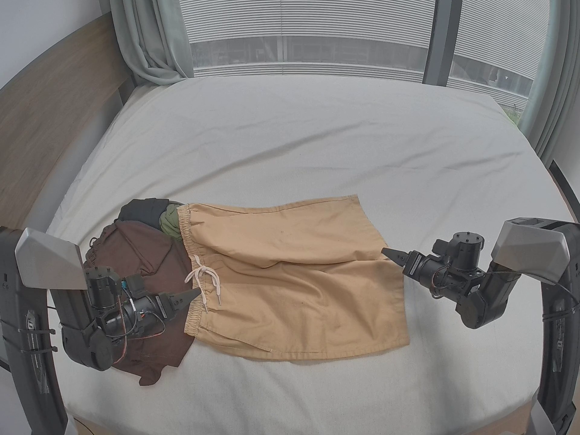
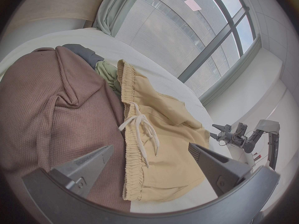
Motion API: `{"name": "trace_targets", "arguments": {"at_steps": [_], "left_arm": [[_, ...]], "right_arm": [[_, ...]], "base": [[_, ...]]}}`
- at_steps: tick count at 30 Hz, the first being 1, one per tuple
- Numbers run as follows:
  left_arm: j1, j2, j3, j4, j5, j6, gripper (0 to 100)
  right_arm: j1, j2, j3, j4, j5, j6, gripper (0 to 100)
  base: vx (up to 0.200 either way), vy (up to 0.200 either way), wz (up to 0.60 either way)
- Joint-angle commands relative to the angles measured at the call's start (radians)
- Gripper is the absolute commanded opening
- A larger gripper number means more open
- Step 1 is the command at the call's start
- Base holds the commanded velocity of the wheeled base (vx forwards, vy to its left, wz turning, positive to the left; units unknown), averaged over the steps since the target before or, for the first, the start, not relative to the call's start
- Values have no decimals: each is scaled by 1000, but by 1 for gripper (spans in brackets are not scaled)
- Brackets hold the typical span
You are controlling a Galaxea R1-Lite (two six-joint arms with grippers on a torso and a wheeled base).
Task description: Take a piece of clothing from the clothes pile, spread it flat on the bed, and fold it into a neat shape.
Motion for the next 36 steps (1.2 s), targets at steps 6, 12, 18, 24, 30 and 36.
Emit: {"name": "trace_targets", "arguments": {"at_steps": [6, 12, 18, 24, 30, 36], "left_arm": [[-13, 4, 40, 1, -4, -11, 100], [-26, 21, 61, 1, -2, -14, 100], [-30, 60, 58, 1, 1, -16, 100], [-33, 103, 51, 1, 12, -13, 100], [-48, 119, 52, 1, 16, -13, 100], [-60, 132, 49, 1, 15, -13, 100]], "right_arm": [[0, -99, 46, 5, 1, -1, 100], [1, -101, 46, 5, 1, -1, 100], [6, -102, 50, 5, 1, -1, 100], [7, -101, 50, 3, 1, -1, 100], [7, -101, 50, 2, 1, -1, 100], [9, -102, 50, -1, 1, -3, 100]], "base": [[0, 0, 0], [0, 0, 0], [0, 0, 0], [0, 0, 0], [0, 0, 0], [0, 0, 0]]}}
